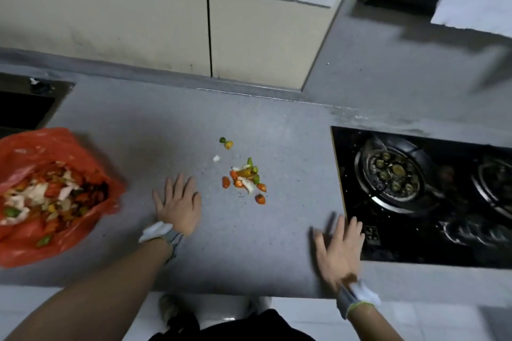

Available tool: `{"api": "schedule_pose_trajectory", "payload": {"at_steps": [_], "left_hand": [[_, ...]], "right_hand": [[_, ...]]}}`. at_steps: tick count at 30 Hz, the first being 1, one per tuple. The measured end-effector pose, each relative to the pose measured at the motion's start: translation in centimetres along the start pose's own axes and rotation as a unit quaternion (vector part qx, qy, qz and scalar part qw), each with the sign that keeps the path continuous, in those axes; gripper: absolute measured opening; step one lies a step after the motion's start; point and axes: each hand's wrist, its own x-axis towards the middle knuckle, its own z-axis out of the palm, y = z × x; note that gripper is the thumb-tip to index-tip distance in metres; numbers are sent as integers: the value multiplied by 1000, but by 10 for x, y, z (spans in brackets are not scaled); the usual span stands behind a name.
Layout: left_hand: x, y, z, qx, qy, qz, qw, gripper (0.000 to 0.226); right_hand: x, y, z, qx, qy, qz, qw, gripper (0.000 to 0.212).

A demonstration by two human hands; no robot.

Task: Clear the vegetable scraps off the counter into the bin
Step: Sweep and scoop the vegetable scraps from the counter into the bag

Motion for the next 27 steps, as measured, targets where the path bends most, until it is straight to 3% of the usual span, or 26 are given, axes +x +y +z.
{"api": "schedule_pose_trajectory", "payload": {"at_steps": [3,7,10,13,17,27], "left_hand": [[-2,4,9,26,20,21,999,58],[-6,6,7,35,27,21,999,58],[-5,6,5,36,19,22,999,56],[2,-2,-5,6,61,53,997,53],[13,-29,-15,-26,108,47,993,55],[18,-53,-7,-36,112,48,992,54]], "right_hand": [[-15,-4,12,-28,-19,39,999,96],[-11,-59,27,36,-34,21,999,95],[-7,-94,36,56,-56,-87,993,91],[5,-116,39,57,-78,-209,973,95],[23,-138,41,76,-65,-106,989,116],[69,-249,73,85,-76,-215,970,115]]}}
